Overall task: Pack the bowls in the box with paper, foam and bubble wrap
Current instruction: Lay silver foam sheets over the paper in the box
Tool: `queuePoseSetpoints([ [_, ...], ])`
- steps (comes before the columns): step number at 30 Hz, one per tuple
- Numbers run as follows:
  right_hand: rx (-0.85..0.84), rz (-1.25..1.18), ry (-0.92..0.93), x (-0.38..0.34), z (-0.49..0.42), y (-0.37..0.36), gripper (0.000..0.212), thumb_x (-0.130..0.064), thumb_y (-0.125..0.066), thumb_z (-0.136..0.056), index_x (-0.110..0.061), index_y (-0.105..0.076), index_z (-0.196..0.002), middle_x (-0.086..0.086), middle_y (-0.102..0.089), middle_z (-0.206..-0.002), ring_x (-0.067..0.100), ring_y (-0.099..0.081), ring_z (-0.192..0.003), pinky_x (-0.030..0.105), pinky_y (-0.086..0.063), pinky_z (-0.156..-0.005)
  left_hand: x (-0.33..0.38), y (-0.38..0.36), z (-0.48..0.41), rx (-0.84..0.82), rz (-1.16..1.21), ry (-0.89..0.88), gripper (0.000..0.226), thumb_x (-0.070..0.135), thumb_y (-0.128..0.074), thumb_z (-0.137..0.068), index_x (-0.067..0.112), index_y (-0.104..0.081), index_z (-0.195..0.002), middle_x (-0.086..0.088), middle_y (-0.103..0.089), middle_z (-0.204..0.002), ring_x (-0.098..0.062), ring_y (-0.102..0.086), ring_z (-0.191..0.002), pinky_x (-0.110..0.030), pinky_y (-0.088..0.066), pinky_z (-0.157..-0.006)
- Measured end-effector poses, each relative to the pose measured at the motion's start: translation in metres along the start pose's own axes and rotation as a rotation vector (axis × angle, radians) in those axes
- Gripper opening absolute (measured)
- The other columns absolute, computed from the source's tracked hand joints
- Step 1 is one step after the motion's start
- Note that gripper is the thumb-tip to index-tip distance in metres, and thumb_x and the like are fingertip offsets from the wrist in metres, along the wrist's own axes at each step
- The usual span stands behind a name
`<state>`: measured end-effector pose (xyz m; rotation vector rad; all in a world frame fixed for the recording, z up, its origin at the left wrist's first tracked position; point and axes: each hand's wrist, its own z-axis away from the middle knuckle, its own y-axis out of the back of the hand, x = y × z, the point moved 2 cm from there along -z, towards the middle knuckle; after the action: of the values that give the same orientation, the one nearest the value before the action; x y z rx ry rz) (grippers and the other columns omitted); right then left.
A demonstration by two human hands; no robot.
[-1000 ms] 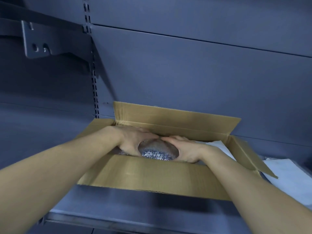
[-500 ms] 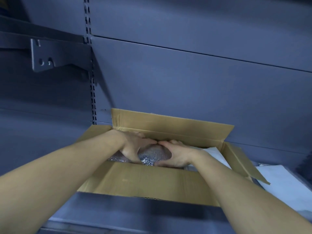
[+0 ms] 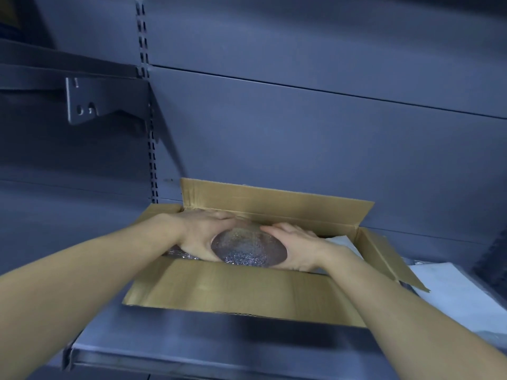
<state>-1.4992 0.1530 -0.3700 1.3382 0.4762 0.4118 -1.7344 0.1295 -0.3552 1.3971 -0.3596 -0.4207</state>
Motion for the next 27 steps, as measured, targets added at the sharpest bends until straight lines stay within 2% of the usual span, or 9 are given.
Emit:
queuePoseSetpoints([
  [4, -0.036, 0.039, 0.007, 0.001, -0.007, -0.003, 0.095, -0.066, -0.064, -0.079, -0.045, -0.009, -0.153, -0.005, -0.020, -0.159, 0.024, -0.023, -0.145, 0.047, -0.025, -0.115, -0.005, -0.014, -0.001, -0.081, -0.028, 0.055, 0.093, 0.067, -0.064, -0.078, 0.054, -0.005, -0.149, 0.010, -0.009, -0.163, -0.017, -0.015, -0.150, -0.048, -0.019, -0.119],
  [8, -0.084, 0.052, 0.002, 0.001, -0.012, -0.008, 0.090, -0.062, -0.061, -0.084, -0.045, -0.007, -0.153, -0.004, -0.020, -0.160, 0.026, -0.024, -0.145, 0.048, -0.026, -0.115, -0.007, -0.023, -0.002, -0.028, 0.012, 0.029, 0.091, 0.068, -0.064, -0.079, 0.052, -0.009, -0.150, 0.010, -0.012, -0.163, -0.016, -0.017, -0.148, -0.043, -0.016, -0.119],
  [15, -0.087, 0.010, 0.016, 0.004, -0.012, -0.009, 0.092, -0.064, -0.063, -0.082, -0.045, -0.007, -0.153, -0.005, -0.019, -0.160, 0.025, -0.023, -0.146, 0.048, -0.026, -0.116, -0.009, -0.022, -0.001, -0.017, 0.024, 0.027, 0.093, 0.068, -0.064, -0.078, 0.051, -0.008, -0.150, 0.012, -0.011, -0.163, -0.015, -0.017, -0.148, -0.044, -0.018, -0.119],
  [18, -0.084, -0.017, 0.023, 0.004, -0.008, -0.004, 0.094, -0.066, -0.065, -0.080, -0.046, -0.008, -0.153, -0.008, -0.017, -0.160, 0.023, -0.020, -0.147, 0.047, -0.025, -0.117, -0.012, -0.015, 0.002, 0.035, 0.112, 0.021, 0.095, 0.067, -0.066, -0.077, 0.046, -0.012, -0.151, 0.010, -0.017, -0.161, -0.014, -0.019, -0.147, -0.037, -0.022, -0.119],
  [20, -0.088, 0.006, 0.019, 0.005, -0.007, -0.001, 0.094, -0.064, -0.065, -0.080, -0.046, -0.008, -0.153, -0.008, -0.014, -0.161, 0.023, -0.018, -0.147, 0.047, -0.023, -0.117, -0.015, -0.012, 0.003, 0.057, 0.108, 0.016, 0.098, 0.069, -0.067, -0.075, 0.045, -0.011, -0.152, 0.010, -0.016, -0.161, -0.014, -0.017, -0.148, -0.034, -0.021, -0.120],
  [23, -0.075, 0.044, 0.021, 0.008, -0.008, -0.004, 0.090, -0.062, -0.063, -0.082, -0.046, -0.009, -0.152, -0.006, -0.014, -0.162, 0.024, -0.018, -0.147, 0.049, -0.023, -0.116, -0.013, -0.013, 0.004, 0.013, 0.053, 0.018, 0.103, 0.073, -0.066, -0.072, 0.049, -0.005, -0.152, 0.010, -0.010, -0.163, -0.013, -0.012, -0.150, -0.042, -0.019, -0.121],
  [25, -0.062, 0.029, 0.030, 0.008, -0.010, -0.008, 0.090, -0.064, -0.063, -0.081, -0.047, -0.010, -0.152, -0.006, -0.016, -0.161, 0.024, -0.020, -0.147, 0.048, -0.024, -0.116, -0.011, -0.015, 0.004, 0.010, 0.077, 0.005, 0.101, 0.080, -0.059, -0.067, 0.054, -0.005, -0.148, 0.013, -0.013, -0.162, -0.012, -0.015, -0.149, -0.047, -0.022, -0.119],
  [27, -0.055, -0.061, 0.030, 0.008, -0.009, -0.007, 0.097, -0.073, -0.062, -0.075, -0.045, -0.012, -0.152, -0.007, -0.019, -0.160, 0.021, -0.022, -0.146, 0.045, -0.026, -0.117, -0.011, -0.013, 0.005, 0.046, 0.163, 0.003, 0.098, 0.087, -0.052, -0.062, 0.055, -0.014, -0.147, 0.016, -0.023, -0.158, -0.008, -0.022, -0.146, -0.043, -0.025, -0.119],
])
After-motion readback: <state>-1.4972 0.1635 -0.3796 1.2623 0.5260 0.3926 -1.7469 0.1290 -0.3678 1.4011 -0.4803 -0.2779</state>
